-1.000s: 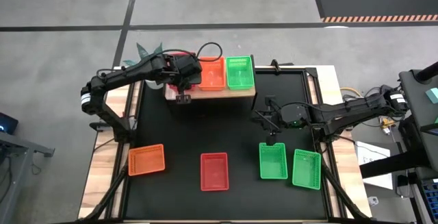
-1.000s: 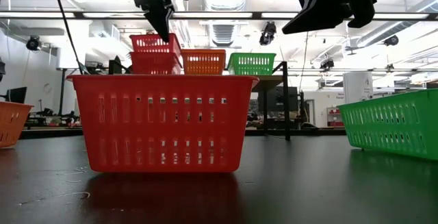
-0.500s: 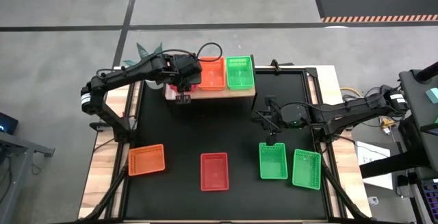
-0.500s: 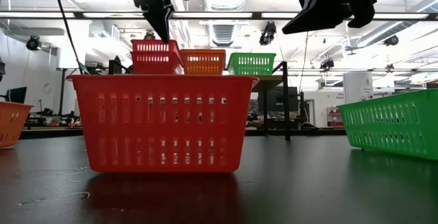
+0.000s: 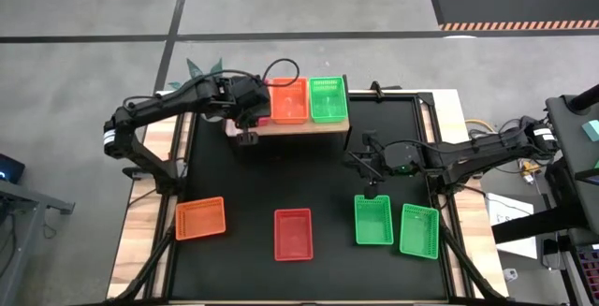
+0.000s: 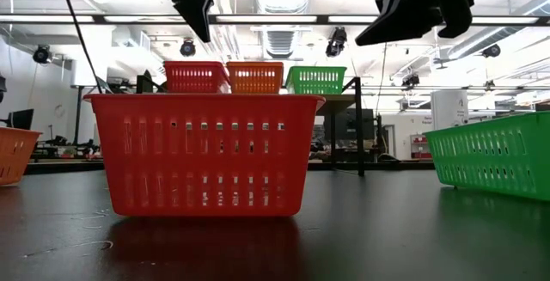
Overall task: Stack baskets on shelf by color
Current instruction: Stack the left green basket on top of the other green basket on the shelf
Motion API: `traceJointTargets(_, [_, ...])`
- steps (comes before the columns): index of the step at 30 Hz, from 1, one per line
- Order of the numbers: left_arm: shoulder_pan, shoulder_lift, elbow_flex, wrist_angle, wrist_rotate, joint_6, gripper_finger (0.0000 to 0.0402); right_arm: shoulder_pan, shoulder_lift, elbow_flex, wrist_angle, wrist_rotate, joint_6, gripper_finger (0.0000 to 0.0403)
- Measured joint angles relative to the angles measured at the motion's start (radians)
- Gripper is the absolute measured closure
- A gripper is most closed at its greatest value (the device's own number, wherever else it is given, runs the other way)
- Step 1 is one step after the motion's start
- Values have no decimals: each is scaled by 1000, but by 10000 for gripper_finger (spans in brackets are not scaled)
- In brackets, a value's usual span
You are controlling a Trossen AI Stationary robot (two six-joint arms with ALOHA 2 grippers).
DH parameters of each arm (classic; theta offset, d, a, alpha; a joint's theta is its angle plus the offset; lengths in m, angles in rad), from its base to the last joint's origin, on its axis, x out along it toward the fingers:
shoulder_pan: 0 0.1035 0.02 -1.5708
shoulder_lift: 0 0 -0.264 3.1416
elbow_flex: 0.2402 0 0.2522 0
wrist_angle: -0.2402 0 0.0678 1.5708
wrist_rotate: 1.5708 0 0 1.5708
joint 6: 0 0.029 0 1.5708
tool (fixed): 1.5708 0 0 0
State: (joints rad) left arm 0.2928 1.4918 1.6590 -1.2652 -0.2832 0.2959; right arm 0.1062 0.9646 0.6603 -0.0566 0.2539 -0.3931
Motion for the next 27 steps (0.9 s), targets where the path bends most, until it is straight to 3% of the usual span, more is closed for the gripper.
traceJointTargets(7, [-71,-53,-113,93,50,-110,334,0,0,-6,2,0,13,394])
traceJointTargets(13, [-310,-144,-257,346,55,-193,334,0,0,-12,4,-17,102,394])
traceJointTargets(20, [-588,-224,-494,714,27,-235,334,42,10,-36,172,-205,190,394])
traceJointTargets(27, [-717,-266,-652,922,-51,-204,334,179,86,2,232,-203,259,394])
